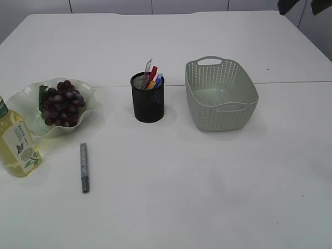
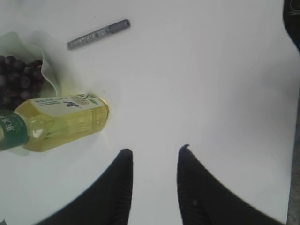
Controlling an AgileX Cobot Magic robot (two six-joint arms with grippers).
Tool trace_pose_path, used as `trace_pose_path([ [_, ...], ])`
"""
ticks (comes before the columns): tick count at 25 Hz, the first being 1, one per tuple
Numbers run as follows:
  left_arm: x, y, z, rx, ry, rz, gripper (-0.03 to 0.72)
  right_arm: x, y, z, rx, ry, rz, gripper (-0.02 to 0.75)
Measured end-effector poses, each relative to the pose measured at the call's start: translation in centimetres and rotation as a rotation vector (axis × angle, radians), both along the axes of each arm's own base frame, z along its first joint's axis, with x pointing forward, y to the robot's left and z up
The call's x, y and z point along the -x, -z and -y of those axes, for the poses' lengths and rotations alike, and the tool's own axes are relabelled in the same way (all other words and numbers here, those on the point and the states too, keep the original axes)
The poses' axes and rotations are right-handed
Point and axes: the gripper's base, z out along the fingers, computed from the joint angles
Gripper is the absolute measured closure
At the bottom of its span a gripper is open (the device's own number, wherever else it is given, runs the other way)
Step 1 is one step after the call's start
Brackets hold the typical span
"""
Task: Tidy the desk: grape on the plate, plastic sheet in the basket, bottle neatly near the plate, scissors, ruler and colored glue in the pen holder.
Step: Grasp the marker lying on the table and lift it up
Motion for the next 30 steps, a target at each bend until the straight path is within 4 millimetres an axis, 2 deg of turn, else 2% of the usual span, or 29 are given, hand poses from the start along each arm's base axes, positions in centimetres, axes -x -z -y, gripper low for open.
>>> trace_pose_path([
  [5,0.1,0.1,0.0,-0.022,0.045,-0.003,0.448,3.5,-1.2,0.6,0.008,0.004,0.017,0.279],
  [11,0.1,0.1,-0.2,-0.174,0.286,0.052,0.448,6.2,-2.0,1.1,0.014,0.009,0.038,0.279],
  [16,0.1,0.1,-0.2,-0.304,0.512,0.103,0.448,7.2,-2.7,1.1,-0.012,0.003,0.06,0.279],
  [25,-0.5,0.1,-0.2,-0.411,0.741,0.134,0.448,8.5,-3.9,1.3,-0.008,0.006,0.103,0.279],
  [28,-1.2,-1.3,-0.1,-0.427,0.773,0.177,0.448,8.6,-3.7,1.4,-0.004,0.007,0.098,0.279],
  [30,-1.8,-2.5,0.1,-0.428,0.79,0.217,0.448,8.7,-2.9,1.4,0.001,0.007,0.069,0.279],
])
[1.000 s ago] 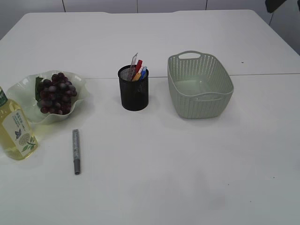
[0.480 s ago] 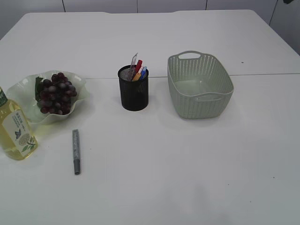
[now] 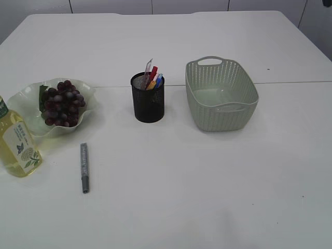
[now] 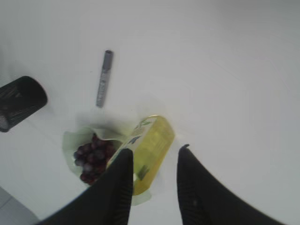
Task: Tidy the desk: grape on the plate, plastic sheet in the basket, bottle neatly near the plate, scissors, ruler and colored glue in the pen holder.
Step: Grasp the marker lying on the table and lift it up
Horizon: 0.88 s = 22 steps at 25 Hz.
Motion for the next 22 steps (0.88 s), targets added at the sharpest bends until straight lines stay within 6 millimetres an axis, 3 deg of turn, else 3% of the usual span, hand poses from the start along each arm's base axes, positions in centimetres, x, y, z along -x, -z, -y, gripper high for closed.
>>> trace_pose_path([
  [3,-1.0,-1.4,0.2,0.01,0.026,0.029,0.448,0.0,1.7,-0.1,-0.003,0.005,-0.06,0.279],
  [8,-3.6,-2.1,0.1,0.004,0.051,0.003,0.448,0.0,3.4,-0.2,-0.017,0.003,-0.123,0.279],
  [16,-7.3,-1.9,0.7,-0.026,0.147,-0.048,0.448,1.8,1.9,0.1,-0.022,0.012,-0.067,0.279],
  [22,-8.2,-1.1,2.5,-0.028,0.231,-0.092,0.448,3.5,0.5,0.6,-0.007,0.021,-0.005,0.279],
])
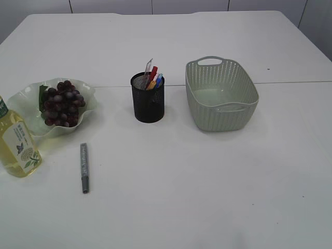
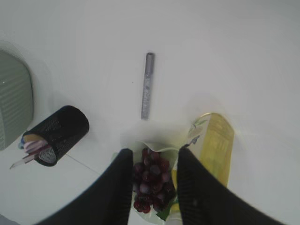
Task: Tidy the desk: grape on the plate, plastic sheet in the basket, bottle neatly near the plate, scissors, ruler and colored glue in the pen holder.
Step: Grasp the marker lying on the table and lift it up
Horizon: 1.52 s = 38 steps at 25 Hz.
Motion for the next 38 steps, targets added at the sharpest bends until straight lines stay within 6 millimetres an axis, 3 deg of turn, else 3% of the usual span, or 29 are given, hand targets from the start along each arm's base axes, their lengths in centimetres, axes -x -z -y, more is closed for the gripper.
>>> trace_pose_path([
  [13,-1.3,2.0,2.8,-0.01,0.101,-0.098,0.447,0.9,-0.7,0.2,0.001,0.002,0.031,0.279],
  [28,-5.2,7.2,4.4,-0.077,0.195,-0.27,0.447,1.0,-0.6,0.3,0.008,0.004,0.029,0.278],
  [38,-5.5,8.0,5.4,-0.052,0.213,-0.302,0.447,0.9,-0.5,0.3,0.004,0.011,0.025,0.279],
])
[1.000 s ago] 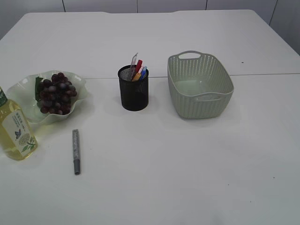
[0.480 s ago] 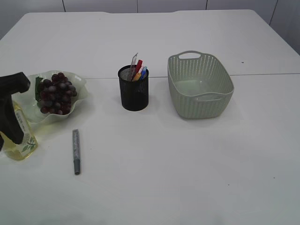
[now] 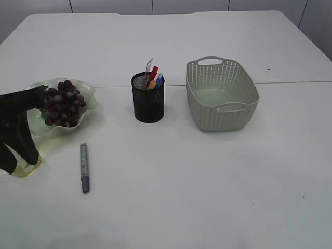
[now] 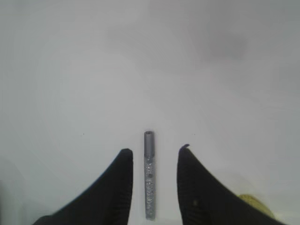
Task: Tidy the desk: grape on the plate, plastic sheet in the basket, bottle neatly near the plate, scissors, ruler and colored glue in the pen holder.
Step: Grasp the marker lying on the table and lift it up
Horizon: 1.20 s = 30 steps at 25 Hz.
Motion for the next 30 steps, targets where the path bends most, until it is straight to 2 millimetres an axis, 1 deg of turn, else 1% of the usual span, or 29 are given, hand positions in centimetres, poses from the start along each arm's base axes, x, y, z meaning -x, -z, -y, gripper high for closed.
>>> trace_pose_path([
  [2,0.0,0.1,0.2,-0.018,0.018,0.003,0.442,0.0,0.3,0.0,0.001,0.001,-0.012,0.278],
  [8,-0.8,0.6,0.6,-0.029,0.019,0.064,0.394,-0.2,2.6,0.0,0.012,0.001,-0.089,0.278],
  [12,-1.5,1.4,0.5,-0.053,0.02,0.074,0.375,0.5,3.7,0.1,0.015,0.005,-0.123,0.279],
  [16,-2.1,2.7,0.6,-0.081,0.028,0.04,0.373,2.2,3.4,0.3,0.002,0.018,-0.097,0.279],
  [18,-2.5,3.5,0.6,-0.096,0.033,0.026,0.372,2.7,3.1,0.4,-0.003,0.021,-0.079,0.279],
  [25,-4.2,5.9,1.0,-0.11,0.066,0.054,0.36,3.3,2.9,0.5,-0.008,0.024,-0.067,0.279],
  [28,-4.8,6.7,1.2,-0.112,0.069,0.06,0.357,4.0,2.4,0.6,-0.012,0.024,-0.043,0.279],
  [30,-4.9,6.9,1.6,-0.11,0.076,0.073,0.344,4.6,2.1,0.7,-0.015,0.024,-0.023,0.279],
])
